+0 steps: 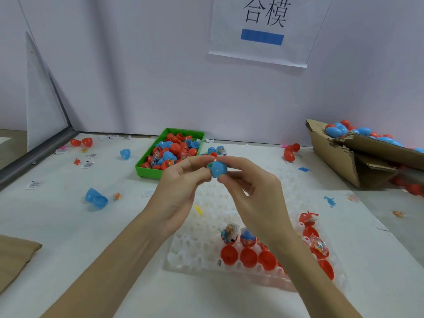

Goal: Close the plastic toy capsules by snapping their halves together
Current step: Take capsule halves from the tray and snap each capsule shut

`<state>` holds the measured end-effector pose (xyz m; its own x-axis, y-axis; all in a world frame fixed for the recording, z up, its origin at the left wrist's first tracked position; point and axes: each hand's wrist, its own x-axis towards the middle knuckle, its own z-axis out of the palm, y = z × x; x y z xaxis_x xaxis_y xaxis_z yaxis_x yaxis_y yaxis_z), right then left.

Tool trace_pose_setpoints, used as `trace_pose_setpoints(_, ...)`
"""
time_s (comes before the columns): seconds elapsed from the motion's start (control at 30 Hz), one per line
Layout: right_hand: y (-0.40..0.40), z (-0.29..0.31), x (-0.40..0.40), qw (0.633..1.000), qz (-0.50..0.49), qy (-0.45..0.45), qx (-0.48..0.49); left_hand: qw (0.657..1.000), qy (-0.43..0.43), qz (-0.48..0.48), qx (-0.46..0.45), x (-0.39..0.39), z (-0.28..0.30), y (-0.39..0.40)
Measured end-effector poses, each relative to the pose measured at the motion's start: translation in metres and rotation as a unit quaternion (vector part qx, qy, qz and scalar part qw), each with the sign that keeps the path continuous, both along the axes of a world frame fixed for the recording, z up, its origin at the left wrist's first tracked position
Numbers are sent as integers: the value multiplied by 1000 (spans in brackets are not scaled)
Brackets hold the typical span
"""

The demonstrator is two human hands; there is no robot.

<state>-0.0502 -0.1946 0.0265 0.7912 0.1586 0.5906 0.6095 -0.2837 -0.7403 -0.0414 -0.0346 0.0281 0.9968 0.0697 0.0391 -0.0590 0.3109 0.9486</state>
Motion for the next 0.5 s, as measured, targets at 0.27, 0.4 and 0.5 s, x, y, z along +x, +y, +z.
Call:
trace_pose_setpoints(0.27,6,-3,0,994,-23,-89,-67,998,18,36,-42,-1,-4,-2)
trace_pose_setpoints(0.4,6,-4,2,984,-69,-130,-97,998,3,-24,-56,-1,-2,0)
trace_pose_setpoints(0.5,2,-2,3,983,-94,-124,-94,991,-26,-111,-68,1,3,4)
